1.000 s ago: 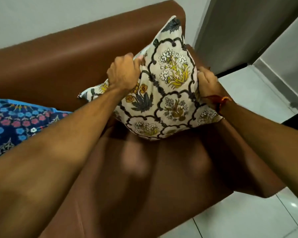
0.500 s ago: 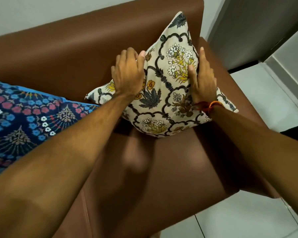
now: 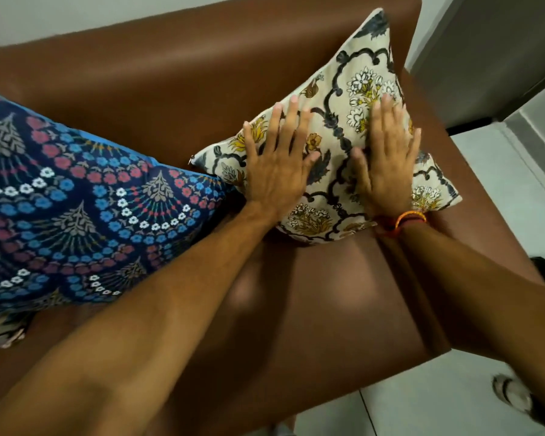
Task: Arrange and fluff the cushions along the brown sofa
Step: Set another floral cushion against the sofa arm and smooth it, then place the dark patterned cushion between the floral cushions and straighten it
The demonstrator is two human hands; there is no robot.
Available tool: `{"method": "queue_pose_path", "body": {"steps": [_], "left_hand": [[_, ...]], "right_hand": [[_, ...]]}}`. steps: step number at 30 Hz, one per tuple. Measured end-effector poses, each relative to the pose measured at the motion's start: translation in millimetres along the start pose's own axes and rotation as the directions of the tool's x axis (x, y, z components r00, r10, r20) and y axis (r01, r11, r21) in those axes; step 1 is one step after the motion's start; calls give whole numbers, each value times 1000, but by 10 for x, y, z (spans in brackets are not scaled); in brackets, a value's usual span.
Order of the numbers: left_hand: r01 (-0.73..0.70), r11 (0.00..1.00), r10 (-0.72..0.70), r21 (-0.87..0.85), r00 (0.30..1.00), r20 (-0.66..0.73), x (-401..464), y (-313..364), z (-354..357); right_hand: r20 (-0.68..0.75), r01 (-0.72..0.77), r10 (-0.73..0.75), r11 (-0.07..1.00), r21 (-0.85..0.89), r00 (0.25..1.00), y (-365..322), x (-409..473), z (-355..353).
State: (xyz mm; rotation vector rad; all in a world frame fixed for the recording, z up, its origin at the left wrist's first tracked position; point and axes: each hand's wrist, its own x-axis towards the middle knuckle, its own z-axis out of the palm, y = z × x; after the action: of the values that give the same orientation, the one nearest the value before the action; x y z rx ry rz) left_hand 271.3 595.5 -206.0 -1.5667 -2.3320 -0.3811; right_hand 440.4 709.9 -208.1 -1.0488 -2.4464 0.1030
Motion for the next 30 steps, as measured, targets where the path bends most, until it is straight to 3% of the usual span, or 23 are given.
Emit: {"method": "queue_pose_path", "body": {"steps": [2, 3, 5, 9, 12, 14, 17, 19, 20, 23, 26, 28, 30], "left_hand": [[-108, 994, 108, 15, 994, -1, -39, 63, 15], [-155, 988, 155, 21, 988, 10, -39, 59, 28], [-168, 985, 166, 36, 985, 38, 45, -40, 78], [-27, 996, 18, 89, 995, 96, 245, -319, 91], [133, 990, -137, 42, 985, 104, 161, -487, -71], [148, 989, -148, 11, 983, 106, -24, -639, -286], [163, 986, -164, 43, 986, 29, -371, -988, -639], [267, 959, -258, 98, 961, -100, -568, -1364, -895], [347, 929, -325, 125, 931, -165, -647, -1581, -1032], [598, 795, -565, 99, 790, -238, -848, -2272, -1403], [735, 666, -743, -124, 668, -31, -1003, -2653, -1498], [720, 646, -733, -255, 677, 56, -1064, -2729, -1476], [658, 651, -709, -378, 705, 6, -1122, -2716, -1508]], "right_hand": [[49, 196, -192, 977, -90, 980, -90, -94, 71], [62, 204, -198, 971, -126, 978, -89, -78, 99], [47, 91, -84, 980, -174, 995, -31, 55, 142], [109, -54, 70, 988, -144, 992, 18, 287, 125], [4, -173, 173, 984, -49, 985, -184, 172, 80], [-55, -191, 189, 981, -23, 980, -468, 62, 46], [-19, 124, -124, 992, -6, 992, -1121, -116, 71], [41, 300, -307, 946, 126, 951, -1630, -232, 165], [77, 316, -338, 924, 215, 938, -1873, -293, 227], [275, 136, -263, 903, 407, 925, -2511, -426, 400], [412, -108, -44, 934, 339, 910, -2805, -432, 513], [460, -210, 27, 912, 352, 888, -2860, -441, 525], [483, -235, 25, 896, 378, 875, -2894, -497, 505]]}}
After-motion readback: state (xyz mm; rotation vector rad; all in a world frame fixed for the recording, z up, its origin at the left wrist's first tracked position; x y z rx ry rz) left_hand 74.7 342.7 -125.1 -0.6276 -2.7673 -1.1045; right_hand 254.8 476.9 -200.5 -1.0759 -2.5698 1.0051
